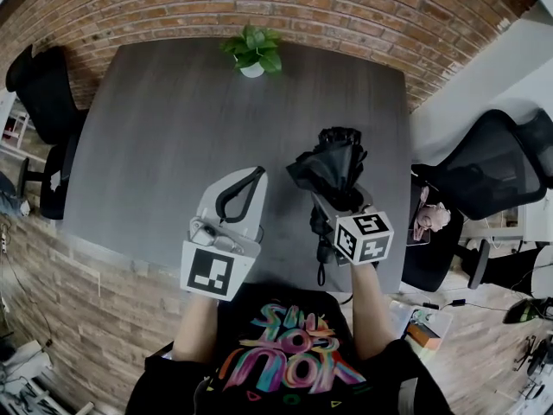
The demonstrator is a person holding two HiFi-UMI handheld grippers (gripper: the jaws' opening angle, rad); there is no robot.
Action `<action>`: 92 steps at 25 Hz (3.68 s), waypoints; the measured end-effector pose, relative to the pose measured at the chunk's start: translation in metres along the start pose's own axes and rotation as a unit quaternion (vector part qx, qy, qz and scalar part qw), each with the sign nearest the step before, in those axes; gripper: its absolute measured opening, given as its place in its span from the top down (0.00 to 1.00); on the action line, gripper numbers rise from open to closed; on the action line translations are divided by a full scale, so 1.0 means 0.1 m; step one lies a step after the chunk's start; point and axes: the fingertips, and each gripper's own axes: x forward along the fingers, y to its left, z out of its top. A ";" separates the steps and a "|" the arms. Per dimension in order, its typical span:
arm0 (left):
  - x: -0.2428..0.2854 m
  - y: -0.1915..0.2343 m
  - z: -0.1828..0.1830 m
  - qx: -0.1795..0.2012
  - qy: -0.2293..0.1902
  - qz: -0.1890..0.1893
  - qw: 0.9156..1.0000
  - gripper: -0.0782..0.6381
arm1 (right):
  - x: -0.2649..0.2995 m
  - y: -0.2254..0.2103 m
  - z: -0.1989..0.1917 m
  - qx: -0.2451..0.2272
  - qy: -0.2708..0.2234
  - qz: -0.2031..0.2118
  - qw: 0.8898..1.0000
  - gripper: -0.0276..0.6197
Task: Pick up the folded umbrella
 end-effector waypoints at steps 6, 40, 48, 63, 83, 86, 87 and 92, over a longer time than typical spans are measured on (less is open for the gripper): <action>0.03 -0.03 0.09 -0.002 -0.011 -0.004 1.000 0.91 | -0.24 0.07 0.30 -0.016 -0.045 0.000 0.999 0.53; 0.22 -0.06 0.29 0.005 -0.030 -0.045 0.999 0.91 | -1.68 0.21 1.28 -0.109 -0.258 -0.061 0.958 0.53; 0.21 -0.03 0.31 0.011 -0.030 -0.040 0.999 0.91 | -1.67 0.22 1.28 -0.114 -0.258 -0.060 0.957 0.53; 0.19 -0.06 0.30 0.009 -0.031 -0.035 0.999 0.91 | -1.68 0.22 1.29 -0.098 -0.267 -0.058 0.957 0.53; 0.18 -0.08 0.28 0.007 -0.027 -0.032 0.999 0.91 | -1.64 0.24 1.26 -0.093 -0.264 -0.050 0.959 0.53; 0.18 -0.08 0.27 0.005 -0.026 -0.032 0.999 0.91 | -1.64 0.24 1.26 -0.092 -0.265 -0.049 0.959 0.53; 0.18 -0.08 0.26 0.005 -0.026 -0.033 0.999 0.91 | -1.64 0.24 1.26 -0.092 -0.265 -0.049 0.959 0.53; 0.19 -0.09 0.26 0.005 -0.025 -0.033 0.999 0.91 | -1.64 0.24 1.26 -0.091 -0.263 -0.048 0.959 0.53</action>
